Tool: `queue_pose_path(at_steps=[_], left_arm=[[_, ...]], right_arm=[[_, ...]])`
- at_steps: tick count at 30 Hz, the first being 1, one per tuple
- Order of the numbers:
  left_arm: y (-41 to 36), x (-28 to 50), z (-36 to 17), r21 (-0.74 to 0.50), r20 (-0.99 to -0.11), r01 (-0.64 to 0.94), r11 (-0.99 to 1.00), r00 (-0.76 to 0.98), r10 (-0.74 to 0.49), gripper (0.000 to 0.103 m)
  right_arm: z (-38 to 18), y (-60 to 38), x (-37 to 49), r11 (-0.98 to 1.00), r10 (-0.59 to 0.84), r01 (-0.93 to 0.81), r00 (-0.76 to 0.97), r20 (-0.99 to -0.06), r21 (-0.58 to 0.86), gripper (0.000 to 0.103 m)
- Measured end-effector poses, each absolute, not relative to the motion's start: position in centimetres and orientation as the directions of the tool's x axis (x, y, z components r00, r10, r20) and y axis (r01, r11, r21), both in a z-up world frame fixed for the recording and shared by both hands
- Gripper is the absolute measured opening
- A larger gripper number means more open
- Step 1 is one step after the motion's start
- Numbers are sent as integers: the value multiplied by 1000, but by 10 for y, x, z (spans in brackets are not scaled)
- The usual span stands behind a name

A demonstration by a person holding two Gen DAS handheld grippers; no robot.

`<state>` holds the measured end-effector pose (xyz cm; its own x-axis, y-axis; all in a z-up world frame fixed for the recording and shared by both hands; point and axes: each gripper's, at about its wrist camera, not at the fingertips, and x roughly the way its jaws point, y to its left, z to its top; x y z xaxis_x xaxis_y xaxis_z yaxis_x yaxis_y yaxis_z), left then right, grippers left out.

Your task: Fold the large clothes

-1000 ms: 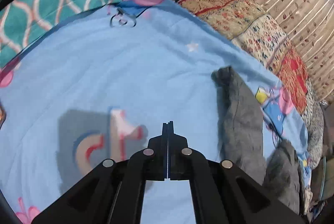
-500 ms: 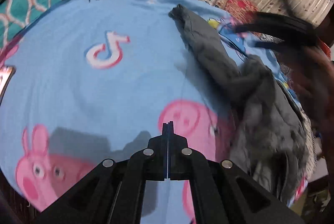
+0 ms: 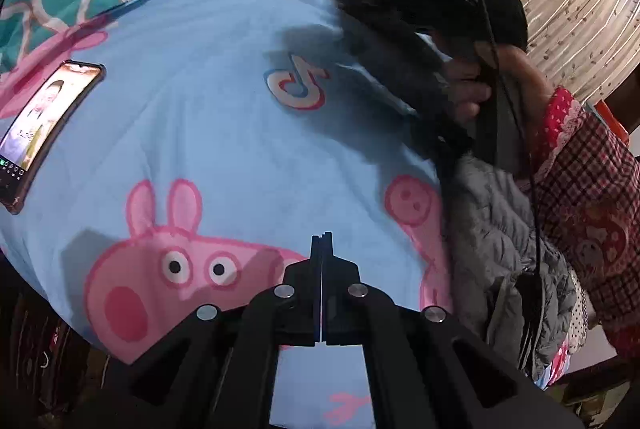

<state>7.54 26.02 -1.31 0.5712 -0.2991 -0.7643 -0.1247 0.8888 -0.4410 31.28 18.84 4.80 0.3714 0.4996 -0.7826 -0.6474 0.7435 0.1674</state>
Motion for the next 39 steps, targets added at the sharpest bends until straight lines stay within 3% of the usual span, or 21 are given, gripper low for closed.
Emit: queue_pose_path(at_steps=[1,2,3,4,7,13,16,19,25,28,32,33,34,36,39], left_arm=[[260,74,-12,-444,-762,-129,887,576,-298,0],[259,72,-11,-446,-760,-130,886,577,-298,0],[258,69,-11,-447,-760,-128,885,576,-300,0],[255,66,-10,-446,-762,-123,887,572,-303,0],[245,57,-8,-440,-766,-99,893,560,-315,0],[218,53,-4,-455,-760,-46,889,540,-361,0],[198,48,-7,-456,-766,-5,890,511,-390,0],[177,43,-7,-463,-772,26,886,479,-418,0],[112,29,3,-410,-793,177,895,415,-446,0],[92,21,-3,-370,-824,203,907,380,-421,0],[87,0,-12,-382,-844,194,904,325,-426,0],[83,-4,-14,-393,-847,192,899,305,-436,0],[79,-8,-18,-402,-849,199,894,285,-445,0],[63,-18,-23,-384,-858,237,892,266,-440,0],[49,-21,-25,-330,-874,268,905,274,-400,0]], right_arm=[[45,195,308,731,508,-657,346,-789,183,17],[41,198,307,734,493,-653,324,-807,186,35],[36,199,307,746,465,-643,317,-827,174,64],[36,191,300,763,442,-629,340,-830,148,69],[48,161,291,796,420,-589,371,-829,139,69],[103,6,231,858,435,-464,426,-793,221,69],[122,-91,176,906,357,-391,498,-790,163,73],[126,-190,110,969,172,-245,568,-805,34,75],[88,-310,25,995,26,68,545,-838,75,77],[59,-329,2,970,64,168,525,-848,178,77],[4,-319,-26,892,268,209,467,-843,400,77],[-6,-313,-31,877,311,204,449,-838,435,71],[-10,-305,-35,865,347,191,440,-828,464,35],[-2,-306,-47,840,395,171,457,-797,515,6],[40,-321,-77,850,380,121,533,-756,512,4]])
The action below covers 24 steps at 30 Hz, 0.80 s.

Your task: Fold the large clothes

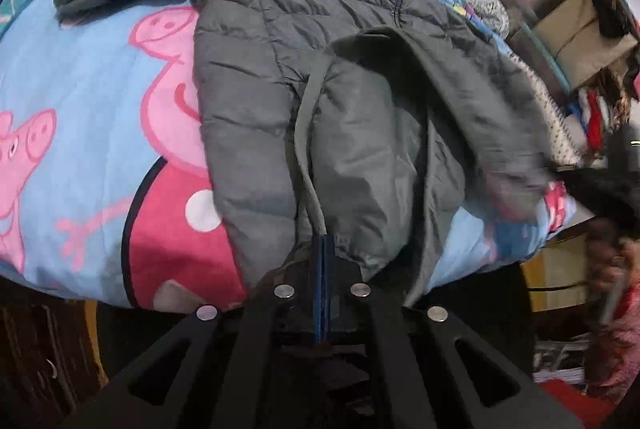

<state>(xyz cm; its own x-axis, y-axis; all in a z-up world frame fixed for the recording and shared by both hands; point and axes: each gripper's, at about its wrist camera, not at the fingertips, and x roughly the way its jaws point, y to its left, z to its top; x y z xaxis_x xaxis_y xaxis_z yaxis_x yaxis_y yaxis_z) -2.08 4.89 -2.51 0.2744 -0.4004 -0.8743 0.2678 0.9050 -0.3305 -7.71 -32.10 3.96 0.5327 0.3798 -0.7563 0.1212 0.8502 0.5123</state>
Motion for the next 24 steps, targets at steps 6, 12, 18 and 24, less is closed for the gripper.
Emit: queue_pose_path(at_steps=[6,12,18,24], left_arm=[[51,-33,4,-254,-869,355,900,325,-373,0],[59,-47,9,-298,-882,416,859,226,-415,0],[116,-27,38,-384,-818,323,865,315,-481,0],[174,40,32,-386,-795,81,919,475,-376,0]], right_arm=[[75,-379,-166,950,28,261,475,-879,172,4],[16,-430,-209,838,-145,546,252,-957,17,5],[75,-387,-136,889,22,378,526,-850,258,10],[103,-277,4,955,226,38,549,-804,295,79]])
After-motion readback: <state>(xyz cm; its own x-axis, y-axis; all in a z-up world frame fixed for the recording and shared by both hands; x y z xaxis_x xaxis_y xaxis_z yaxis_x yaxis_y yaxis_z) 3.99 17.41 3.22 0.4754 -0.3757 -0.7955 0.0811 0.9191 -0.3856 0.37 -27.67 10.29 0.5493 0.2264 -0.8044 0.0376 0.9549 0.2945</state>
